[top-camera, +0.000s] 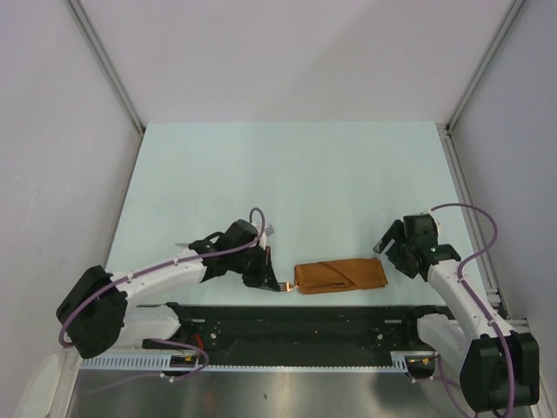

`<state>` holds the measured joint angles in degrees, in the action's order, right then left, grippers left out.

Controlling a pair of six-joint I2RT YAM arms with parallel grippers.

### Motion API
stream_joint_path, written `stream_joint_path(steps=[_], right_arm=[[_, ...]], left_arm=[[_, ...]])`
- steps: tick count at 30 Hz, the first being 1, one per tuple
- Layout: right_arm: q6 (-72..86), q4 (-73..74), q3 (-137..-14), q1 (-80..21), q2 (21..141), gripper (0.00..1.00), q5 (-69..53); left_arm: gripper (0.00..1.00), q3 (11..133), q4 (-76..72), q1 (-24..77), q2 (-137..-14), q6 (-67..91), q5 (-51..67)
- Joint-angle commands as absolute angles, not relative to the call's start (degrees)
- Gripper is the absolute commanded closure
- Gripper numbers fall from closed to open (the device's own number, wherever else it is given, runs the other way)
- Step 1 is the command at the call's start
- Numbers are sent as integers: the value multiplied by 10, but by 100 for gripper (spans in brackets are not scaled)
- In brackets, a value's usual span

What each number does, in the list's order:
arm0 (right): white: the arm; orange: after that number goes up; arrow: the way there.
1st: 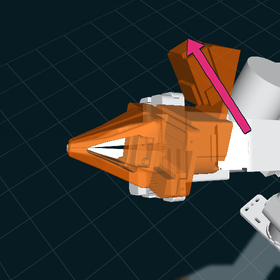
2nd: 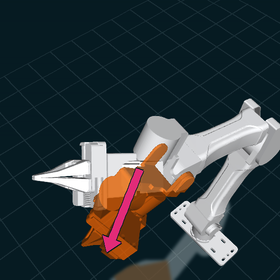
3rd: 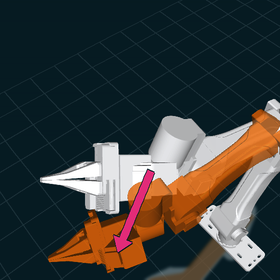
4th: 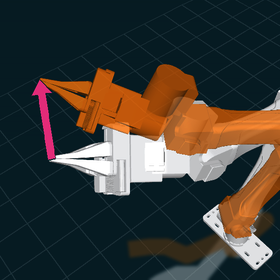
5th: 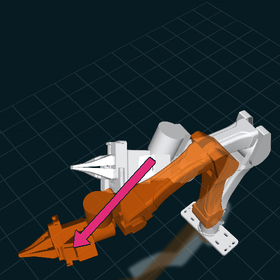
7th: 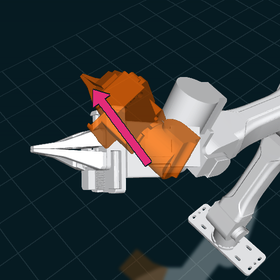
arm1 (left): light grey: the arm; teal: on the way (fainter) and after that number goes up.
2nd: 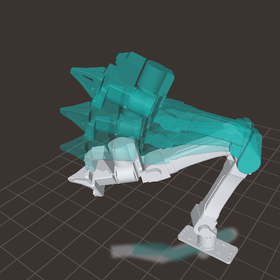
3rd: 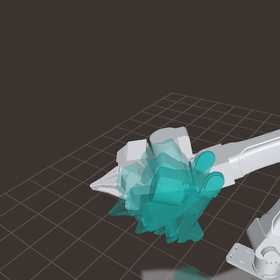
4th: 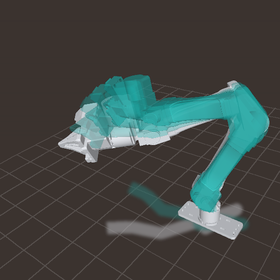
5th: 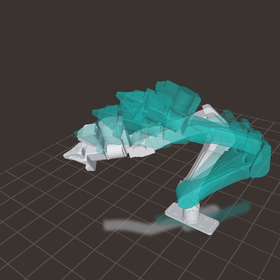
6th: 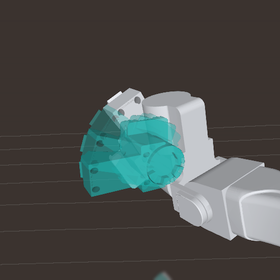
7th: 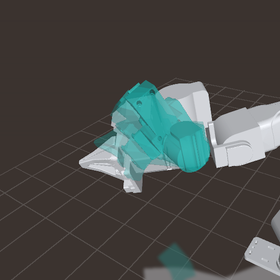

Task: Fold the napkin into a case and place the utensils inside
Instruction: Insert the fork into the folded napkin.

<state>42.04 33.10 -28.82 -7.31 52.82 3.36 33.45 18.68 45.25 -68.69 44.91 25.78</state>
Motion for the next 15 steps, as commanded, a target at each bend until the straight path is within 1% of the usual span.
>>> stream_joint_path(steps=[1, 7, 15], right_arm=[[428, 302, -284, -70, 525, 15, 24], [433, 278, -269, -69, 541, 18, -12], [439, 269, -257, -70, 540, 19, -21]], left_arm=[[100, 337, 159, 447, -694, 434, 269], [100, 335, 107, 445, -722, 451, 284], [100, 355, 64, 444, -780, 470, 305]])
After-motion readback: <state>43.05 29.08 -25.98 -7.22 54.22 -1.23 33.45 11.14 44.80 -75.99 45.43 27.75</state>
